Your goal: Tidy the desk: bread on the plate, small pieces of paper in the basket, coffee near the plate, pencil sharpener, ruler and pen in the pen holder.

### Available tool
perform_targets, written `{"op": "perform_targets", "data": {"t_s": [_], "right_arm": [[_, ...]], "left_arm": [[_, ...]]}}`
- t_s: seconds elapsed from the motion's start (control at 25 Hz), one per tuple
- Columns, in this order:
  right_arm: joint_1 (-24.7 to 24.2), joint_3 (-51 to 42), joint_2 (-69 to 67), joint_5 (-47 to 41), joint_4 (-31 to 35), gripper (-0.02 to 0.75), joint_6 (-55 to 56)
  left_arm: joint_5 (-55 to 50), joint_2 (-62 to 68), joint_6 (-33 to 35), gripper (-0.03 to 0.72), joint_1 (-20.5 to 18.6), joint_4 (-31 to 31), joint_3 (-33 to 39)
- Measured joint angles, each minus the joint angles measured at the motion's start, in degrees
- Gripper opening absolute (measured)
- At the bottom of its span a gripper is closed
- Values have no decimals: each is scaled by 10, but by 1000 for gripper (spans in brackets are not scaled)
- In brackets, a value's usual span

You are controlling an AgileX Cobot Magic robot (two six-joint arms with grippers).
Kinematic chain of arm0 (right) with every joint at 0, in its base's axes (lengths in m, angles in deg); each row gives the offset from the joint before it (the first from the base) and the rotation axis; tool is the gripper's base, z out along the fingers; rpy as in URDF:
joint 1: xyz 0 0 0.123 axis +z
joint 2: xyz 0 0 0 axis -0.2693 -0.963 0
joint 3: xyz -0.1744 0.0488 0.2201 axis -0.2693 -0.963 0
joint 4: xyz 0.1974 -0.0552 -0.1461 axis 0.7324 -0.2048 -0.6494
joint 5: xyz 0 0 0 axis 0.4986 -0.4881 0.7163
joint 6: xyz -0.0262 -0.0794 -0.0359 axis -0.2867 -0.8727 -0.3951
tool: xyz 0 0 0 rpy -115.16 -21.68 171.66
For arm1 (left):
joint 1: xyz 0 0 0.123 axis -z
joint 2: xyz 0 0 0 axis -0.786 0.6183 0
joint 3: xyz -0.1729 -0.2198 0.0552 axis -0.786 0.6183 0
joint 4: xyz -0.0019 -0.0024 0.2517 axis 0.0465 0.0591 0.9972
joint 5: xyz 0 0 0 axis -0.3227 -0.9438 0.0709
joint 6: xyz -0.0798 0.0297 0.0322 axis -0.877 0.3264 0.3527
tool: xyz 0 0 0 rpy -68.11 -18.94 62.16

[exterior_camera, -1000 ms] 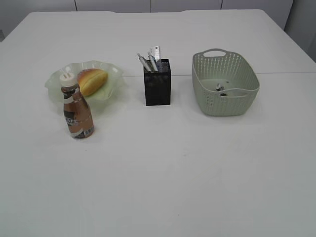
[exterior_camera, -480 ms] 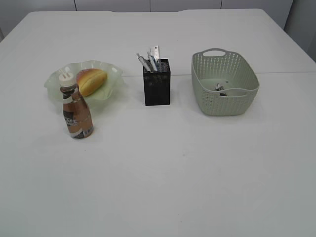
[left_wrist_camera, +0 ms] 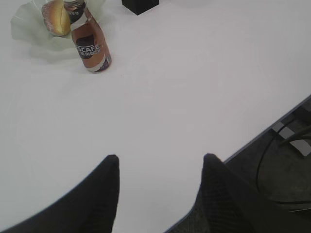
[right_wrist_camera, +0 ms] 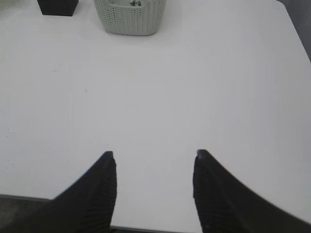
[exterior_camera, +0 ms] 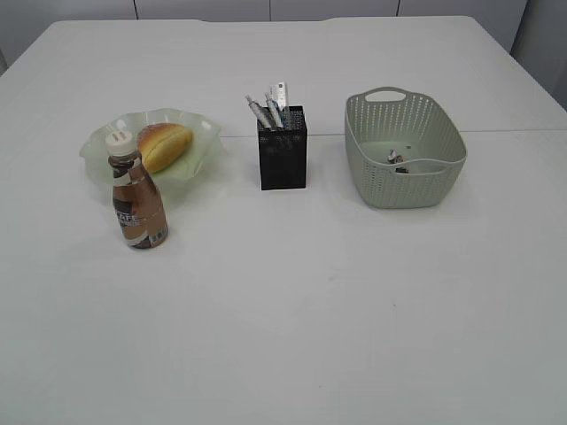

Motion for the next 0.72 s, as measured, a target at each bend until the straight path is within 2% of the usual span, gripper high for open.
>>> {"op": "perform_targets", "data": {"t_s": [0.48, 0.64, 0.72], "right_arm": [[0, 0, 0, 1, -2, 408, 0], [0, 0, 0, 1, -2, 408, 0], [-3, 0, 0, 1, -2, 408, 0]], "left_arm": [[6, 0, 0, 379, -4, 1, 0], [6, 0, 0, 368, -44, 1, 0], [6, 0, 0, 363, -83, 1, 0]]}}
